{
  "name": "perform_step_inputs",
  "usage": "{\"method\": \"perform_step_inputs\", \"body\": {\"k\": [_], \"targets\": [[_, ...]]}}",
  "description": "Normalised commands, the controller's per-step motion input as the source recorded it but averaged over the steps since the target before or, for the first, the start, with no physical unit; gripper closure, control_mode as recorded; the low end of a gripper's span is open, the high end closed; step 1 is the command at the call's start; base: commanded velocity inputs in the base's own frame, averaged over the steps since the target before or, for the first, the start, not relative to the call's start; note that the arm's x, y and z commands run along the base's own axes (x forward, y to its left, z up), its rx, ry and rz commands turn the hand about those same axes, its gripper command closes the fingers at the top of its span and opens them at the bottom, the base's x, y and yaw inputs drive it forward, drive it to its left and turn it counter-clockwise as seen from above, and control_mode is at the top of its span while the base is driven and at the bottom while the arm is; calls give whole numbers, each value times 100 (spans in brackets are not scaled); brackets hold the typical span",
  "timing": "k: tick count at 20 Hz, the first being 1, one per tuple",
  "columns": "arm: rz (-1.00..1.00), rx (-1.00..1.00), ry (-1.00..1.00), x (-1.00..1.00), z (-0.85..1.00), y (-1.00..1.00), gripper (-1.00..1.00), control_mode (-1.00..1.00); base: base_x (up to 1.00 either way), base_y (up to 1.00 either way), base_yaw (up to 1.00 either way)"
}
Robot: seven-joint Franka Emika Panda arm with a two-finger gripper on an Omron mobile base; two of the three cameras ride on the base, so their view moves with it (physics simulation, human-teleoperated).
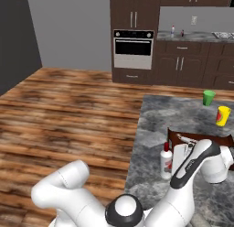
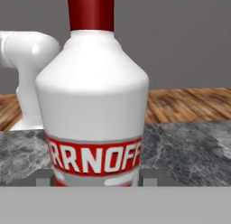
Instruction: Place the drinks on the dining counter in a tight cluster.
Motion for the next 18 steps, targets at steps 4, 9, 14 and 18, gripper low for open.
{"method": "perform_step_inputs", "body": {"k": [4,9,14,18], "targets": [[-1,0,0,0,-23,0,100,-100,0,0,0],[0,0,0,0,-16,-1,100,-100,0,0,0],[0,2,0,0,-9,-9,100,-100,0,0,0],[0,6,-1,0,-20,-9,100,-100,0,0,0]]}}
